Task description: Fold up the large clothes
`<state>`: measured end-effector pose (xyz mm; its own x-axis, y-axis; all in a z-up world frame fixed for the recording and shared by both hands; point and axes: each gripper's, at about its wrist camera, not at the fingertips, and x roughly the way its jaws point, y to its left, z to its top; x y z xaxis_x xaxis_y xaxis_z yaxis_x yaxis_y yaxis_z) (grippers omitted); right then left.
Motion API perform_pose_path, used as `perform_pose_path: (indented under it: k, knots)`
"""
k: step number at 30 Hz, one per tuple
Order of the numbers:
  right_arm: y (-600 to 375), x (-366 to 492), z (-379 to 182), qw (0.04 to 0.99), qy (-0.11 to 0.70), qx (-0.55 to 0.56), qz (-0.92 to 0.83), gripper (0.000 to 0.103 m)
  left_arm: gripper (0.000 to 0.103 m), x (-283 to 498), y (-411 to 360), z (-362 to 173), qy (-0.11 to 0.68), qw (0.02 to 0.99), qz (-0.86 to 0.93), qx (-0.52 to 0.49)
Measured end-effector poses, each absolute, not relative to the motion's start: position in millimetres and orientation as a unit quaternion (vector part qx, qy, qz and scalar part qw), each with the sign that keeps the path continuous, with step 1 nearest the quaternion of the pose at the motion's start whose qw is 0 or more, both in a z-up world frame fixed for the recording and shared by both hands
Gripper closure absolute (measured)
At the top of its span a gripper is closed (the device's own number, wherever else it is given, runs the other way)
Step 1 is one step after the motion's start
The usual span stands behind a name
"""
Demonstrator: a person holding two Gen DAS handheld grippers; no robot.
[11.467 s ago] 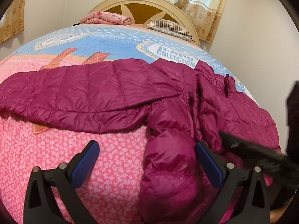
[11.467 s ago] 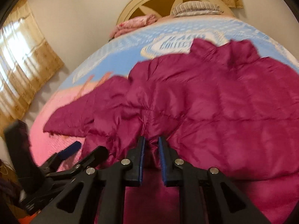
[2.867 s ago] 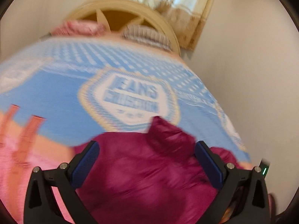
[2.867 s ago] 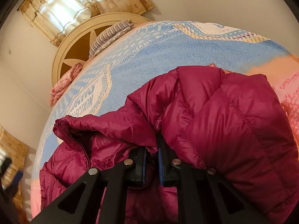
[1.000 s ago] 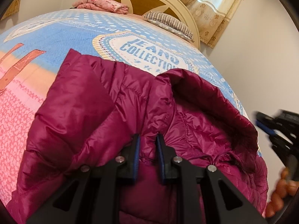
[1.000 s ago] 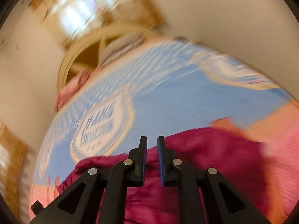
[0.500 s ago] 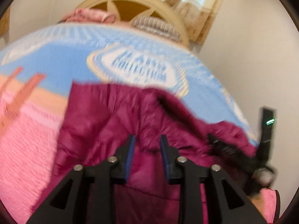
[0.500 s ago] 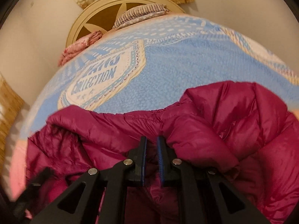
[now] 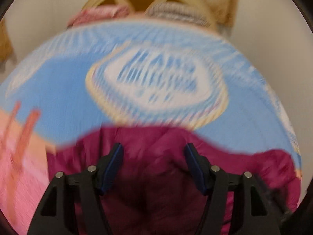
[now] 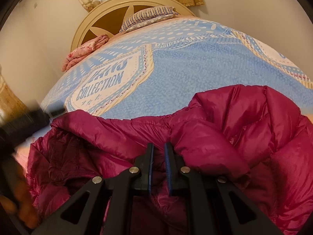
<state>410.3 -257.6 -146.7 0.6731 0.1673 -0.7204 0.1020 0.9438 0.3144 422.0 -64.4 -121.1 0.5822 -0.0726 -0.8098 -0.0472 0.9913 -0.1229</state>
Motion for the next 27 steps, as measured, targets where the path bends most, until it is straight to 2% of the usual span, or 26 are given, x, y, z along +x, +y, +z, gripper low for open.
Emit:
perform_pose_path:
  k: [7,11,14,19,27]
  knots:
    - [-262,410,-146,0.896,0.401,0.19,0.026,0.092,0.029,393,-69,-144,0.428,0.902,-0.007,-0.051]
    - [-290,394,-123,0.891,0.365,0.266,0.052,0.092,0.028,398,-66,-143,0.425,0.903,-0.01,-0.054]
    - [-299,380,-99,0.912,0.355,0.204,-0.015,0.092,0.028,400,-67,-142,0.425,0.903,-0.011,-0.054]
    - [-298,399,-130,0.892,0.43,0.138,-0.034,0.092,0.028,400,-66,-142,0.425,0.904,-0.012,-0.055]
    - [-295,410,-142,0.906,0.406,0.109,-0.053,0.092,0.027,401,-68,-143,0.424,0.904,-0.01,-0.051]
